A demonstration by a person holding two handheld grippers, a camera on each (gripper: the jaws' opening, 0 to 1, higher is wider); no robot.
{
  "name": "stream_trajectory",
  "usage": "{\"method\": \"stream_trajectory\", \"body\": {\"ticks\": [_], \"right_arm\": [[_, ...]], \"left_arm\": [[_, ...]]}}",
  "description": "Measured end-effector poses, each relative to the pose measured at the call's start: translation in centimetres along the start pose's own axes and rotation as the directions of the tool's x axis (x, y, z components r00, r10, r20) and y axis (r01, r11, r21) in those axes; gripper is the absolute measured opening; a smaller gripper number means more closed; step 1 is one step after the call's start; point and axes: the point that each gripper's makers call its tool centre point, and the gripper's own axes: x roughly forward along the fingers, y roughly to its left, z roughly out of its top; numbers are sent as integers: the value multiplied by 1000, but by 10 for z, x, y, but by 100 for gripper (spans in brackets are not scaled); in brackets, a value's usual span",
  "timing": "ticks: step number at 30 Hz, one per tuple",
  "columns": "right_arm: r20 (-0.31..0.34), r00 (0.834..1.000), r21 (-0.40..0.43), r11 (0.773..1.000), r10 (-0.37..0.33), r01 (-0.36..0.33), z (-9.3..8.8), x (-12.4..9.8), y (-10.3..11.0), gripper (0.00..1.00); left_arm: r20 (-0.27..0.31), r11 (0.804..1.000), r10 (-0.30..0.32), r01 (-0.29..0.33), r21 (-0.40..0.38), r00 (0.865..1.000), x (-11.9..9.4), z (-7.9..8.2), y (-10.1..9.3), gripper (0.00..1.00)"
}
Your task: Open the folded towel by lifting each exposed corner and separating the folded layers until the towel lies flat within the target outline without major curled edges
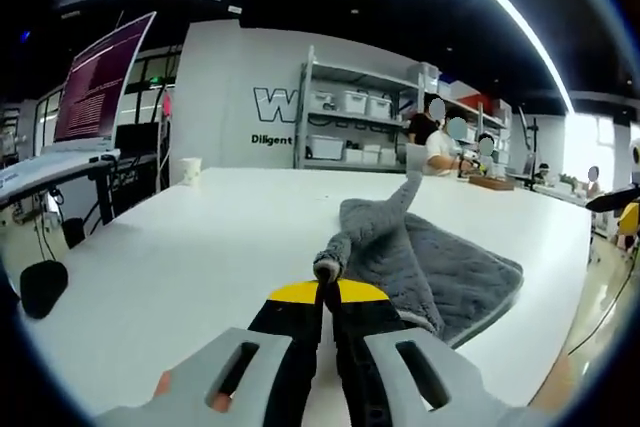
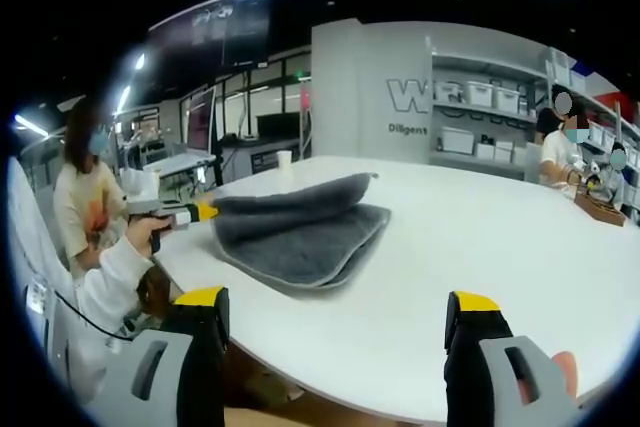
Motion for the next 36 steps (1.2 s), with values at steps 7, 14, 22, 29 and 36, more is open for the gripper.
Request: {"method": "stream_trajectory", "body": {"ticks": [7,14,22,29,36], "right_arm": [[-3,1000,-1,1000,2,-2,0,1,1,89],[-4,1000,-3,1000,2,-2,1,1,1,88],[-5,1000,-3,1000,2,-2,1,1,1,88],[-11,1000,-3,1000,2,-2,-1,1,2,88],[-11,1000,-2,1000,1,-1,-1,1,2,88]], "left_arm": [[-41,999,20,-18,47,999,-1,-8,3,3],[-87,991,51,-40,124,995,-1,-14,5,3],[-130,980,80,-54,191,988,-2,-21,7,3],[-148,966,111,-72,250,983,-4,-23,9,4],[-181,966,115,-67,250,977,-4,-30,12,4]]}}
